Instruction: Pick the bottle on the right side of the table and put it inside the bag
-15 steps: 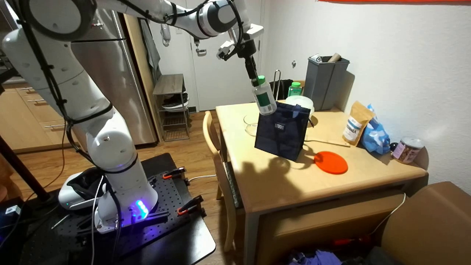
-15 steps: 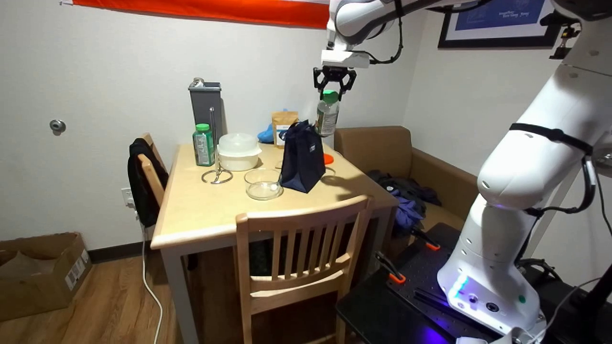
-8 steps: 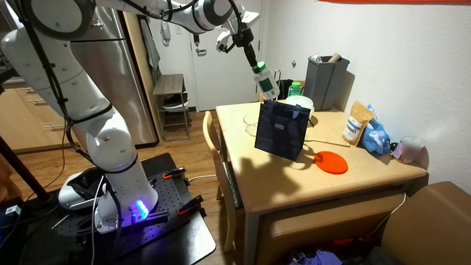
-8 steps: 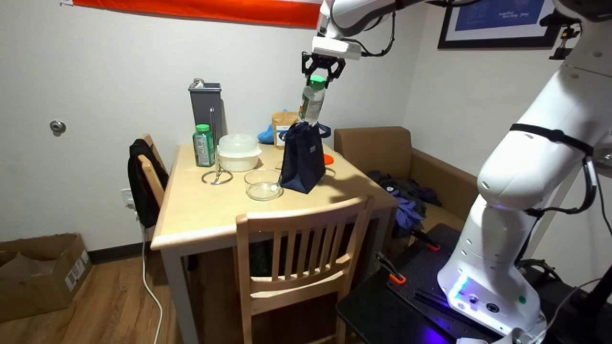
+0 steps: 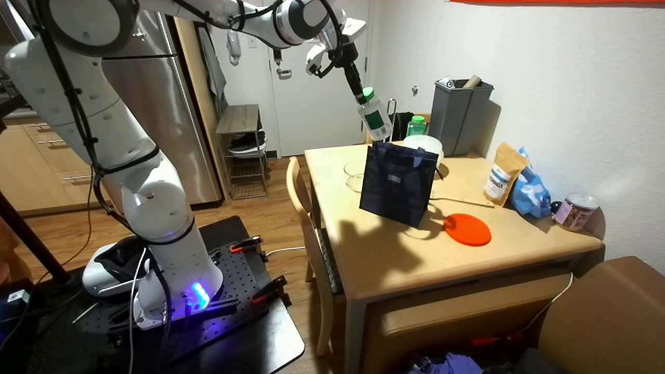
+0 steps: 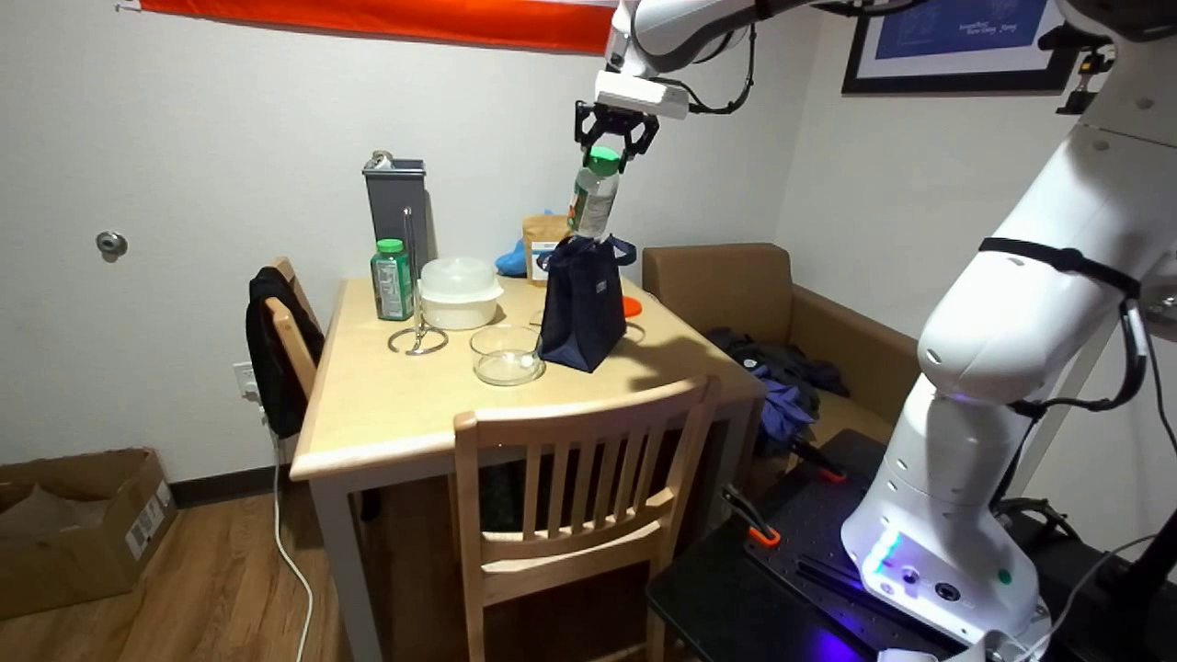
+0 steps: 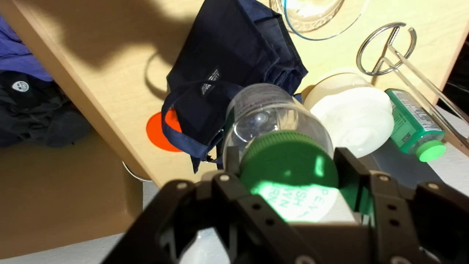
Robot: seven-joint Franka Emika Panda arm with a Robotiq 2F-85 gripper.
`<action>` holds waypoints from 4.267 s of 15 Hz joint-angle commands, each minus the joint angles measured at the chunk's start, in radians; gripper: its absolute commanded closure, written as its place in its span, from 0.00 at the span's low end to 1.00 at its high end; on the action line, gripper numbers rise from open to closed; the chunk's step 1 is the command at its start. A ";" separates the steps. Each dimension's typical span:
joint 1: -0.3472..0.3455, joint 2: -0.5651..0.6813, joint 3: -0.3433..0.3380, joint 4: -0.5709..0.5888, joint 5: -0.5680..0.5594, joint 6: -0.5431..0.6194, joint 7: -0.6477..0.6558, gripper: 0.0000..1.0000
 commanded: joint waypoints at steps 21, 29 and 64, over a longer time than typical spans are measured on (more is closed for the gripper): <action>-0.021 0.215 -0.056 0.217 0.110 -0.033 0.003 0.60; -0.023 0.220 -0.067 0.198 0.127 -0.036 -0.002 0.60; -0.011 0.474 -0.114 0.316 0.232 -0.114 -0.030 0.60</action>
